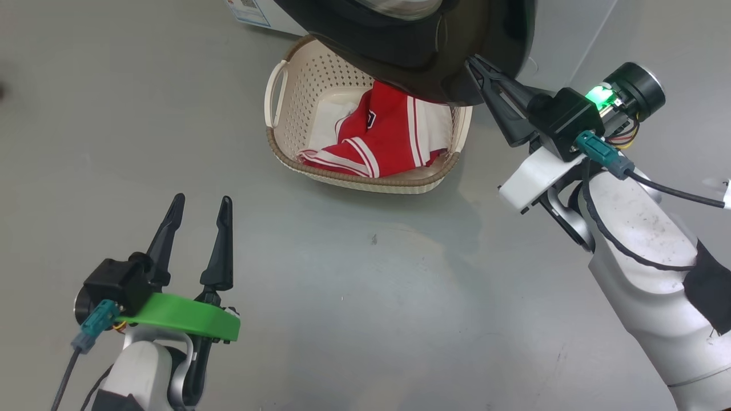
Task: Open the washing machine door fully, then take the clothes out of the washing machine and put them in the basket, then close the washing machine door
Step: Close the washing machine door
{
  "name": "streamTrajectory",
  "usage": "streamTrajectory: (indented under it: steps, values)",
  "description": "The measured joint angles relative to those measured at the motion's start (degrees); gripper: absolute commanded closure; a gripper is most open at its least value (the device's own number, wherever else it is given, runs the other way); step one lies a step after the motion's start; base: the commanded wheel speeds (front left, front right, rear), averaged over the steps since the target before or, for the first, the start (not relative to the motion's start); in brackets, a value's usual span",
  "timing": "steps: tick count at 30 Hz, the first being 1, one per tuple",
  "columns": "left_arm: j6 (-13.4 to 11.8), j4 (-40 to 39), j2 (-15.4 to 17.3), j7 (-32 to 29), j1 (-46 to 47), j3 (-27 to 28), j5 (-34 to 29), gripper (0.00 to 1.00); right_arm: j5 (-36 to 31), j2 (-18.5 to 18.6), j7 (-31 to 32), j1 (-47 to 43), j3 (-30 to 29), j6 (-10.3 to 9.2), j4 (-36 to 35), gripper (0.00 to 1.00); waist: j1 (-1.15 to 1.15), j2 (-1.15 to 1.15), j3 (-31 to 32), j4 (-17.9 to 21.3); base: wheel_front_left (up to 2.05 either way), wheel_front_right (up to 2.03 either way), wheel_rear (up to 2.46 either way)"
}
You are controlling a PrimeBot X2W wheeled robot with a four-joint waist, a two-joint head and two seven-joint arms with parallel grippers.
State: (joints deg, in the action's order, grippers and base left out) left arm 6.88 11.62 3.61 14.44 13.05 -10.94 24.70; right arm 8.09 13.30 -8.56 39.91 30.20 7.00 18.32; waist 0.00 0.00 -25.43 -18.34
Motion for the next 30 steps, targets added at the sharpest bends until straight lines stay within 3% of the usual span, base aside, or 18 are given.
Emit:
streamTrajectory:
  steps: [30]
  values:
    - [0.1, -0.4, -1.1, 0.0, 6.1, -0.9, 0.9, 0.00, 1.9, 3.9, 1.2, 18.7, -5.6, 0.51, 5.4, 1.00, 0.00, 0.00, -10.8, -0.7, 0.00, 0.00, 0.00]
